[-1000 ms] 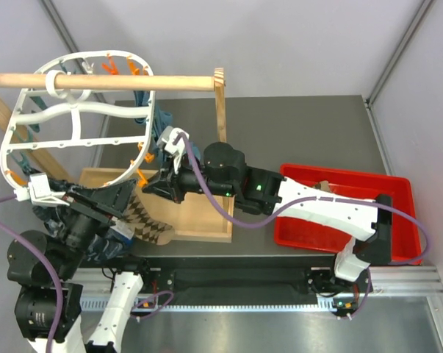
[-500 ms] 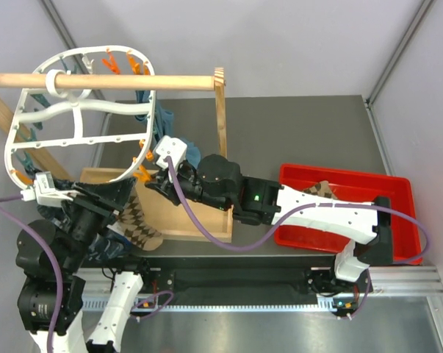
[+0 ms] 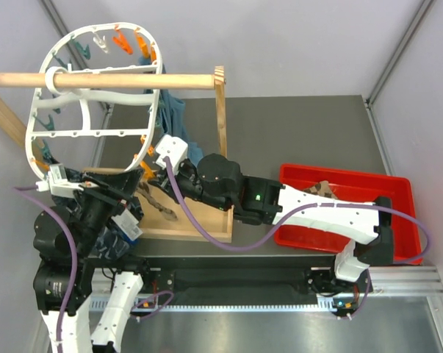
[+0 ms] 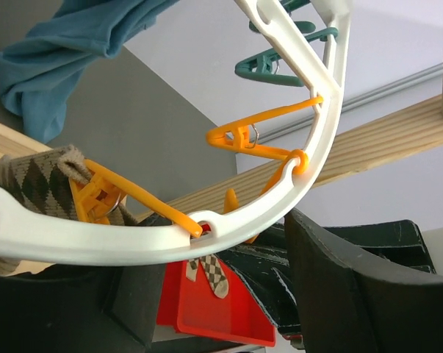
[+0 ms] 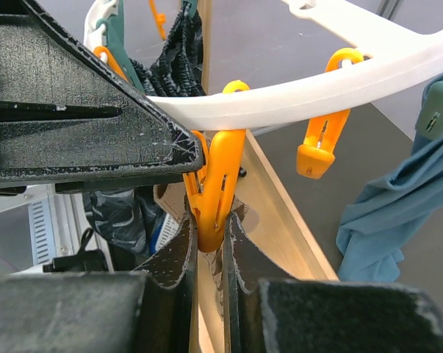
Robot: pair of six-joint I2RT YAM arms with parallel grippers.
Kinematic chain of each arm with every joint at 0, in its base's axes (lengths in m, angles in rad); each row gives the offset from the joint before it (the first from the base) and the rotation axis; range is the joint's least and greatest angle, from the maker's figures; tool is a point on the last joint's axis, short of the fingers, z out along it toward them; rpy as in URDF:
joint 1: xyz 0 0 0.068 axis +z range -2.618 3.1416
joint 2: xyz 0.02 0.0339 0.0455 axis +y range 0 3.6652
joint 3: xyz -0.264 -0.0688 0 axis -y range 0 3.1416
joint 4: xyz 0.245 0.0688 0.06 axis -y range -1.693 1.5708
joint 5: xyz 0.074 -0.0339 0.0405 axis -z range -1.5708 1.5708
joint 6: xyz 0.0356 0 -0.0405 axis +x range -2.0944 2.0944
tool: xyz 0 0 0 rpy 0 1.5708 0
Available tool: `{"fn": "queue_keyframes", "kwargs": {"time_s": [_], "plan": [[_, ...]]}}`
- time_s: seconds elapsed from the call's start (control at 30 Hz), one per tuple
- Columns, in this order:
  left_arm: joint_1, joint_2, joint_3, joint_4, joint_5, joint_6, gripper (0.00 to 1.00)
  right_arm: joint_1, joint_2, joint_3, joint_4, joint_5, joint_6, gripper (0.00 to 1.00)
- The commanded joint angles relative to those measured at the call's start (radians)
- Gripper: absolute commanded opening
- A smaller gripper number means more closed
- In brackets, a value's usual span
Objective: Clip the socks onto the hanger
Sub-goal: Open the clamp at the hanger.
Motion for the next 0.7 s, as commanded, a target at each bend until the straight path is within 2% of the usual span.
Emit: {"fn": "queue_keyframes", "kwargs": {"time_s": [0.0,0.27,0.43,0.67], "plan": [[0.004,-0.005,-0.016,0.126,-0.012,0.022,0.68,0.022,-0.011,0.072,0.063,0.008,-0.013,0.00],[0.004,-0.064,-0.082,0.221,-0.065,0.009,0.65,0.040,0.012,0.079,0.076,0.047,-0.006,0.00],[0.004,-0.045,-0.086,0.221,-0.043,-0.003,0.66,0.049,0.027,0.098,0.077,0.067,-0.006,0.00],[0.004,-0.099,-0.069,0.217,-0.030,0.005,0.66,0.054,0.036,0.105,0.077,0.109,-0.018,0.00]]}}
